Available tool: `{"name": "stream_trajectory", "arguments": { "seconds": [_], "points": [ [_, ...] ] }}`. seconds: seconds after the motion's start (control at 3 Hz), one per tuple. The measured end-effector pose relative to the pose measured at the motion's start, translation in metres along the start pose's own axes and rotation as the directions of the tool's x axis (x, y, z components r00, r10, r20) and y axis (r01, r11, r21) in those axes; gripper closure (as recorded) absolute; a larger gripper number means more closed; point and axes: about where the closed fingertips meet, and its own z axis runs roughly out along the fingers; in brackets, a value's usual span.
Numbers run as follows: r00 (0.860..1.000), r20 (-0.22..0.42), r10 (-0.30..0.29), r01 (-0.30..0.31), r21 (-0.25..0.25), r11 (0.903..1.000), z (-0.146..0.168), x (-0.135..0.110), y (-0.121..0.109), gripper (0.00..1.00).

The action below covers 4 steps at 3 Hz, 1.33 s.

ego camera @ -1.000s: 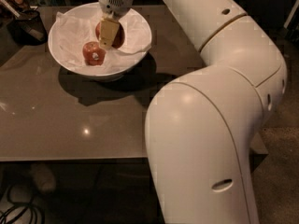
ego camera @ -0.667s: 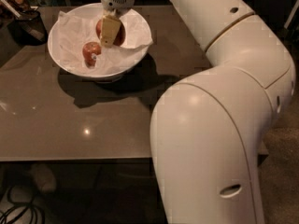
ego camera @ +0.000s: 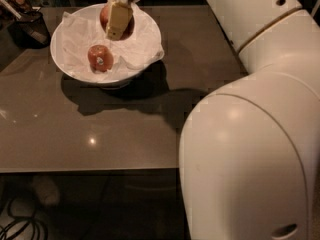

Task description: Pick apple from white bowl

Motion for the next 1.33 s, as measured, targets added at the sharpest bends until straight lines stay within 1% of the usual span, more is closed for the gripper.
{"name": "stream_trajectory", "arguments": {
  "seconds": [0.33,0.67,1.0,1.33],
  "points": [
    [0.999,0.018,-0.035,0.035,-0.005,0.9994,-0.007,-0.008,0.004,1.00],
    [0.994,0.067,-0.089,0.091,-0.033,0.9953,-0.018,-0.023,0.017,1.00],
    [0.980,0.150,-0.133,0.144,-0.068,0.9872,-0.029,-0.039,0.034,1.00],
    [0.963,0.220,-0.153,0.174,-0.080,0.9815,-0.049,-0.052,0.053,1.00]
  ]
}}
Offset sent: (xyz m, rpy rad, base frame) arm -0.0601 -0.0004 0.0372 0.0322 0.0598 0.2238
